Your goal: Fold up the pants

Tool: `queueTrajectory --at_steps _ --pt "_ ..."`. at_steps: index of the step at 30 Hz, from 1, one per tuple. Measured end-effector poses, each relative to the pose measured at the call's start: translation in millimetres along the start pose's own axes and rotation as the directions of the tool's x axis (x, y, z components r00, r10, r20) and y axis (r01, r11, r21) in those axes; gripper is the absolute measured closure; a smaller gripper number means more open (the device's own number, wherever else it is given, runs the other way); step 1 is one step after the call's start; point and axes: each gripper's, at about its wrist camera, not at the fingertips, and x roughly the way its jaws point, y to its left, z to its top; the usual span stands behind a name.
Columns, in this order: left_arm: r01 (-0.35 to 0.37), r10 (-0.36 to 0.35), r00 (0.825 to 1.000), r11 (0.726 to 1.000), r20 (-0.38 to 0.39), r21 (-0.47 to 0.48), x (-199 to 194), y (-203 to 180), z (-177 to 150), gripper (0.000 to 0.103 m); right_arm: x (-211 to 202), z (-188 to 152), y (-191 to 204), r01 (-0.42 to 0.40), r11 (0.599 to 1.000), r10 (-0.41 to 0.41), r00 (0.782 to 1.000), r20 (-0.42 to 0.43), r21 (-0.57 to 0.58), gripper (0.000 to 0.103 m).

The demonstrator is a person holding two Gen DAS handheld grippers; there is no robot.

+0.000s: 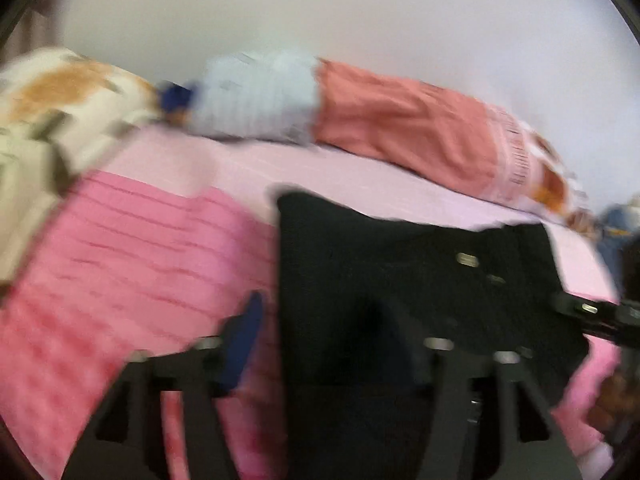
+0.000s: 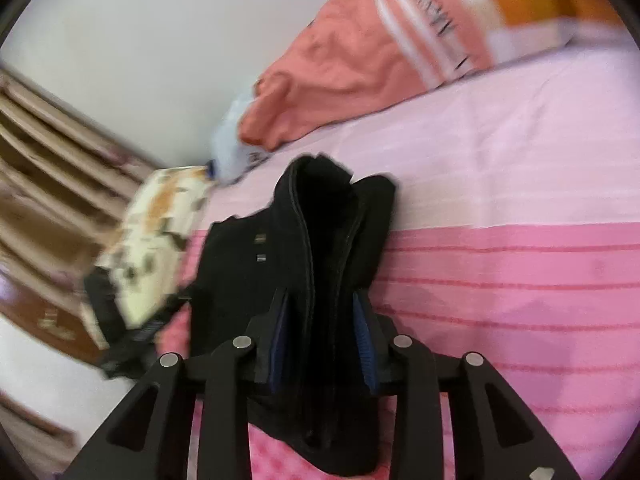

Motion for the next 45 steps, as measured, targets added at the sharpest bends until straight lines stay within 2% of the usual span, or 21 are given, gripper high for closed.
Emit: queueTrajectory --at_steps 1,2,3,4,5,6,9,11,17,22,28,32,33,35,36,37,39,41,42,44,45 --pt "-0.051 0.05 0.998 0.999 0.035 0.009 -8 -1 -1 0.032 -7 -2 7 0.034 0.999 -0.033 0.999 0.034 -0.029 0.072" --pt "-0.097 0.095 0.993 0.995 0.072 0.02 -19 -4 -2 0.027 -18 -7 18 0.083 0.994 -0.077 0.994 0.078 -0.069 0.067" --pt "-0.132 0.13 0.987 0.991 0.094 0.025 -26 -7 -2 0.015 -30 -15 35 0.14 0.982 -0.125 0.985 0.122 -0.128 0.056" --pt "-0.168 0.164 0.98 0.985 0.114 0.033 -35 -11 -3 0.011 -33 -19 46 0.169 0.972 -0.146 0.978 0.148 -0.161 0.046" --pt "-0.186 0.178 0.974 0.981 0.142 0.048 -46 -17 -5 0.01 -39 -29 61 0.211 0.957 -0.175 0.967 0.183 -0.2 0.025" --pt "-0.188 0.176 0.97 0.981 0.168 0.057 -55 -21 -6 0.01 -43 -36 71 0.241 0.945 -0.196 0.958 0.21 -0.222 0.016" --pt "-0.205 0.18 0.951 0.975 0.25 0.08 -88 -40 -16 0.002 -48 -58 94 0.281 0.922 -0.214 0.944 0.253 -0.268 0.016" --pt "-0.193 0.163 0.949 0.977 0.27 0.086 -104 -51 -19 0.001 -46 -69 104 0.305 0.908 -0.236 0.939 0.251 -0.288 0.016" --pt "-0.164 0.137 0.943 0.984 0.304 0.066 -144 -72 -29 0.0 -55 -83 109 0.294 0.923 -0.235 0.941 0.243 -0.248 0.016" --pt "-0.136 0.111 0.935 0.989 0.336 0.053 -178 -82 -34 0.0 -75 -91 118 0.309 0.921 -0.24 0.929 0.283 -0.236 0.011" --pt "-0.231 0.186 0.907 0.97 0.378 0.077 -208 -100 -35 0.0 -95 -100 133 0.317 0.918 -0.236 0.919 0.314 -0.237 0.009" --pt "-0.166 0.132 0.896 0.985 0.424 0.044 -231 -102 -35 0.0 -111 -105 144 0.321 0.918 -0.229 0.909 0.349 -0.234 0.008" --pt "-0.154 0.131 0.887 0.988 0.443 0.018 -237 -100 -36 0.0 -115 -106 146 0.324 0.917 -0.23 0.906 0.356 -0.233 0.006" --pt "-0.186 0.193 0.848 0.98 0.494 -0.066 -251 -99 -41 0.0 -123 -107 150 0.328 0.916 -0.228 0.899 0.374 -0.231 0.006" --pt "-0.178 0.194 0.842 0.981 0.503 -0.08 -256 -99 -43 0.0 -128 -109 151 0.322 0.917 -0.219 0.899 0.379 -0.234 0.006" --pt "-0.158 0.176 0.847 0.984 0.502 -0.078 -257 -98 -43 0.0 -130 -109 152 0.322 0.918 -0.218 0.898 0.382 -0.233 0.006" --pt "-0.046 0.079 0.858 0.996 0.508 -0.078 -265 -93 -47 0.0 -136 -110 153 0.314 0.921 -0.209 0.897 0.389 -0.228 0.005" --pt "0.019 0.033 0.866 0.995 0.5 -0.099 -270 -86 -48 0.0 -141 -112 154 0.313 0.922 -0.208 0.896 0.392 -0.226 0.005" --pt "0.033 0.022 0.876 0.994 0.481 -0.106 -271 -84 -47 0.0 -143 -113 155 0.314 0.922 -0.209 0.896 0.393 -0.225 0.005" --pt "0.023 0.021 0.91 0.995 0.413 -0.102 -269 -81 -41 0.0 -145 -115 154 0.311 0.924 -0.208 0.897 0.39 -0.221 0.005" --pt "0.024 0.021 0.915 0.994 0.403 -0.107 -269 -79 -41 0.0 -145 -116 154 0.307 0.926 -0.206 0.899 0.387 -0.22 0.005"
